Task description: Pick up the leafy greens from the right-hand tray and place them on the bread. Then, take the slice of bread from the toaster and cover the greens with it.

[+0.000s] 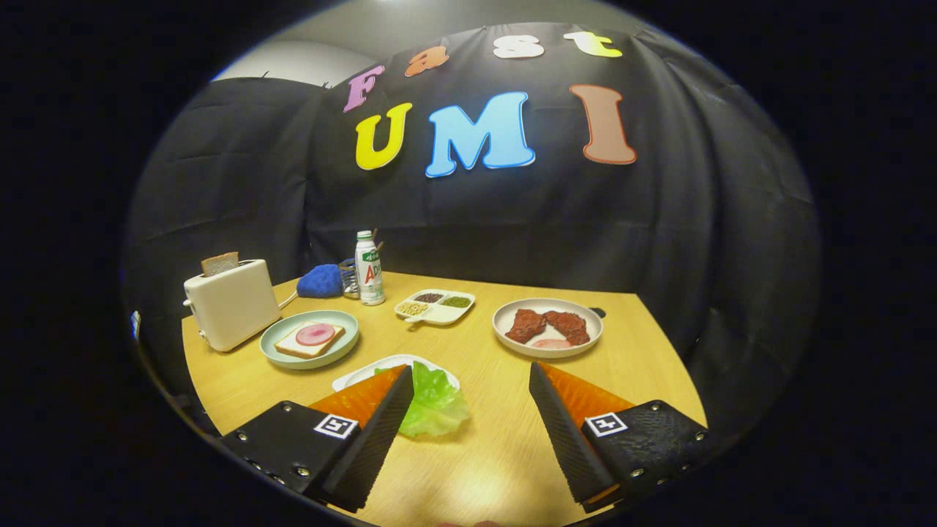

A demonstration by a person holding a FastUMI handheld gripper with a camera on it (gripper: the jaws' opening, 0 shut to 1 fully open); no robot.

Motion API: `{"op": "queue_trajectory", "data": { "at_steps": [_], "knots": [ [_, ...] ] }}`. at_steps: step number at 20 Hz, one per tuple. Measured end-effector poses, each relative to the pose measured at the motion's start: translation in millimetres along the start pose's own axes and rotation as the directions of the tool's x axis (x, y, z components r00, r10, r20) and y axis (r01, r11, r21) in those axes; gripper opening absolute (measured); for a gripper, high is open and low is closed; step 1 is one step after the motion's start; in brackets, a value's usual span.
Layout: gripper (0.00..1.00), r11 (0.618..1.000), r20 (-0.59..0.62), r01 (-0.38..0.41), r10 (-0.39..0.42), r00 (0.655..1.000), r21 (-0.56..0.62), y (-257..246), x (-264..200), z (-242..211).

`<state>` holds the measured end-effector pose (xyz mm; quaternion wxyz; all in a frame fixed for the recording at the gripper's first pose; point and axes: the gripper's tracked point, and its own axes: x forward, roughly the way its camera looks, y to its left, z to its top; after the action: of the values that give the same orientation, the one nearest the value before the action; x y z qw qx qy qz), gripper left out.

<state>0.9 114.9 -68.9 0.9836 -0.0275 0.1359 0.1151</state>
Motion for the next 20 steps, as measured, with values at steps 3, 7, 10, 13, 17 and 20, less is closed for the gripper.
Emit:
{"op": "queue_trajectory", "data": {
  "at_steps": [3,7,10,13,17,20],
  "knots": [
    [0.97,1.000,-0.075,-0.013,0.012,0.997,-0.017,0.9,11.9,-17.4],
    [0.97,0.999,-0.167,-0.051,0.049,0.985,-0.011,9.2,26.9,-38.7],
    [0.97,0.998,-0.230,-0.065,0.061,0.971,-0.012,12.0,37.7,-52.2],
    [0.94,0.998,-0.291,-0.062,0.052,0.955,-0.025,10.5,43.4,-66.5],
    [0.66,0.996,-0.337,-0.089,0.076,0.939,-0.025,13.5,47.4,-75.1],
    [0.25,0.996,-0.301,-0.087,0.094,0.949,0.037,11.9,44.5,-65.4]
  ]
}}
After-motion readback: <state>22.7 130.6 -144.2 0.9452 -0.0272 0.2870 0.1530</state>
